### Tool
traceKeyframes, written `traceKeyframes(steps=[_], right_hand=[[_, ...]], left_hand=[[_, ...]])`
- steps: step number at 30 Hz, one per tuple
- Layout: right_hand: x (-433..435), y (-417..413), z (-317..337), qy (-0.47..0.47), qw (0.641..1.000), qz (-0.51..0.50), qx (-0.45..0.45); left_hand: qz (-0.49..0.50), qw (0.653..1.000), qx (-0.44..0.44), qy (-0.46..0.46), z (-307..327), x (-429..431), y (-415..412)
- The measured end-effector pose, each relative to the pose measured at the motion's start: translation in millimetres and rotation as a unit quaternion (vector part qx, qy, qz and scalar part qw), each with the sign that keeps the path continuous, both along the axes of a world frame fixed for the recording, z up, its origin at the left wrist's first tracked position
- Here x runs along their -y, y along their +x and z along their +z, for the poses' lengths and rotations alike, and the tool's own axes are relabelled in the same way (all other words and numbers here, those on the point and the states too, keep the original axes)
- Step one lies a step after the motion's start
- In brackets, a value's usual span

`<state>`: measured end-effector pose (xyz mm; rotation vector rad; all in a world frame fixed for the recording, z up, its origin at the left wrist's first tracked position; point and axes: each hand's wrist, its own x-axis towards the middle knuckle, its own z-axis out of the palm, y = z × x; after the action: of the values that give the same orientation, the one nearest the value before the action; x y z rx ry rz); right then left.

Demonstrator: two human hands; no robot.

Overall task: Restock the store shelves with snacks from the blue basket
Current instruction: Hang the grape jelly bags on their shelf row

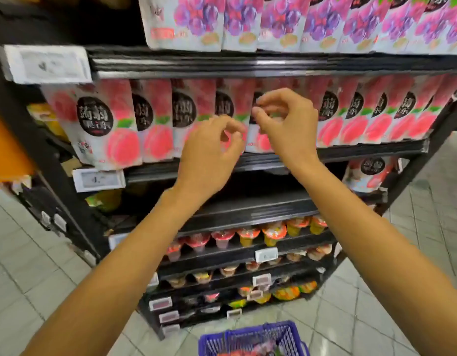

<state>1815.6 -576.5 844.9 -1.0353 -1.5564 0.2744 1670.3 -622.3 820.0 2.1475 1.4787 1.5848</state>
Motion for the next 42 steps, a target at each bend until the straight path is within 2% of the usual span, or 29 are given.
traceKeyframes(steps=[4, 7, 10, 15, 19, 22, 28, 31, 33, 35, 37, 39, 42], right_hand=[[12.3, 41.2, -100.1, -0.138, 0.989, -0.009, 0.053], [18.1, 78.9, -190.5, -0.263, 0.959, -0.024, 0.106], [29.7, 120.1, -284.4, -0.402, 0.905, 0.001, 0.137], [60.2, 186.6, -440.2, -0.567, 0.802, 0.043, 0.182], [85.6, 229.0, -557.5, -0.639, 0.735, 0.068, 0.217], [100.2, 246.4, -642.2, -0.692, 0.703, 0.041, 0.161], [116.7, 255.3, -800.9, -0.738, 0.656, 0.017, 0.158], [116.1, 253.5, -862.6, -0.737, 0.638, 0.02, 0.222], [115.1, 247.6, -901.2, -0.747, 0.636, -0.004, 0.193], [115.7, 242.8, -936.8, -0.741, 0.648, -0.032, 0.171], [116.9, 240.0, -970.8, -0.735, 0.652, -0.019, 0.186], [117.3, 236.7, -1000.3, -0.731, 0.656, 0.0, 0.188], [116.6, 231.8, -1037.1, -0.705, 0.654, 0.007, 0.273]], left_hand=[[-0.023, 0.989, 0.041, -0.142, -99.4, 0.7, 20.7], [-0.026, 0.965, 0.064, -0.252, -187.6, 8.8, 44.4], [-0.018, 0.925, 0.092, -0.368, -277.9, 27.3, 72.7], [0.031, 0.825, 0.127, -0.55, -429.4, 78.2, 132.3], [0.078, 0.77, 0.154, -0.614, -540.1, 116.5, 181.3], [0.079, 0.736, 0.141, -0.657, -623.2, 136.9, 207.8], [0.096, 0.673, 0.173, -0.713, -781.8, 158.2, 237.2], [0.116, 0.645, 0.182, -0.733, -845.5, 155.5, 238.7], [0.124, 0.634, 0.176, -0.742, -884.6, 149.3, 238.9], [0.121, 0.602, 0.197, -0.764, -917.3, 141.0, 237.4], [0.137, 0.559, 0.266, -0.773, -948.2, 127.7, 237.1], [0.198, 0.506, 0.356, -0.76, -977.1, 113.8, 238.2], [0.204, 0.471, 0.38, -0.77, -1015.6, 103.1, 240.3]])
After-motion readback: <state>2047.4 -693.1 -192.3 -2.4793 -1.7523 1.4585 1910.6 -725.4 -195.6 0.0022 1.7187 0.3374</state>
